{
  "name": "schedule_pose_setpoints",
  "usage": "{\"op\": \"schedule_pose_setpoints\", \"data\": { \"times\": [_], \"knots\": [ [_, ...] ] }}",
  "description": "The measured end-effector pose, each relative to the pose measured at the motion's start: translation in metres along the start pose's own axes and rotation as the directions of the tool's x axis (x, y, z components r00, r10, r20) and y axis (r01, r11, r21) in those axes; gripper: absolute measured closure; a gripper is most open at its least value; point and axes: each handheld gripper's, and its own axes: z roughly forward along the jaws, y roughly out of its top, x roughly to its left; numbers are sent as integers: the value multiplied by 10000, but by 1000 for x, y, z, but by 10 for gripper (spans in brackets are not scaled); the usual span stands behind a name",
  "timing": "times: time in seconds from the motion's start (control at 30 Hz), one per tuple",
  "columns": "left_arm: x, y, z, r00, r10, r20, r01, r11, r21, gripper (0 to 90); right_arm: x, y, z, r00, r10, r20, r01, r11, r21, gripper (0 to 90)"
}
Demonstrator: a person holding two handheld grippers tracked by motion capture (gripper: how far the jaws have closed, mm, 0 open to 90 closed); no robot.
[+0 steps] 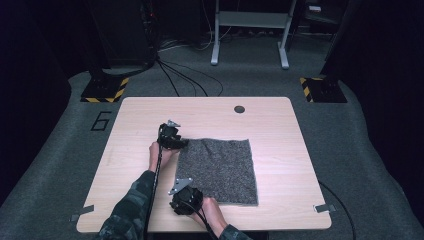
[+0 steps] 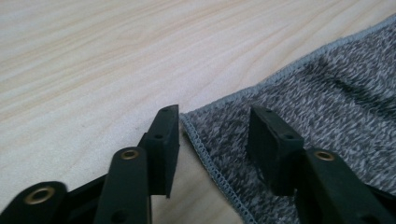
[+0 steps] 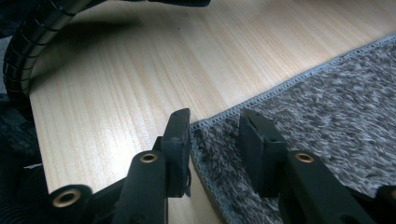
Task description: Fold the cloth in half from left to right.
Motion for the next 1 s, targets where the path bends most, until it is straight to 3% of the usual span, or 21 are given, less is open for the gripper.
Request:
{"op": "schedule_pose_setpoints", "data": {
  "times": [0.13, 0.17, 0.2, 0.3, 0.43, 0.73, 0.77, 0.97, 1.0],
  "knots": [
    [1, -1, 0, 10000, -74, 52, 75, 9999, -142, 599, -1, 0, 0, 10000, 44, 39, -44, 10000, 12, 697],
    [1, -2, -1, 10000, -33, 82, 34, 9999, -101, 642, 0, -1, 0, 9997, 41, 224, -39, 9999, -95, 724],
    [1, -3, -1, 10000, -58, 51, 59, 9999, -147, 671, 0, -1, -1, 9998, 26, 219, -28, 10000, 94, 735],
    [0, -4, -1, 10000, -24, -10, 24, 9997, -245, 775, 0, -2, 0, 9995, -49, 312, 55, 9998, -194, 774],
    [-2, -8, -1, 10000, 34, -76, -37, 9990, -436, 871, 2, -3, 0, 9992, -23, 391, 29, 9999, -158, 835],
    [-2, -10, -4, 10000, -85, -30, 83, 9992, -393, 889, 4, -6, -10, 9993, 71, 369, -58, 9993, -361, 858],
    [-3, -10, -5, 9995, -318, -36, 316, 9983, -496, 889, 4, -6, -16, 9991, 163, 389, -140, 9981, -593, 859],
    [-1, -9, -11, 9991, -408, -104, 400, 9970, -658, 890, 4, -8, -29, 9985, 392, 386, -347, 9933, -1106, 860],
    [-1, -9, -13, 9992, -377, -107, 369, 9971, -661, 890, 3, -8, -30, 9987, 262, 446, -204, 9919, -1251, 861]
  ]
}}
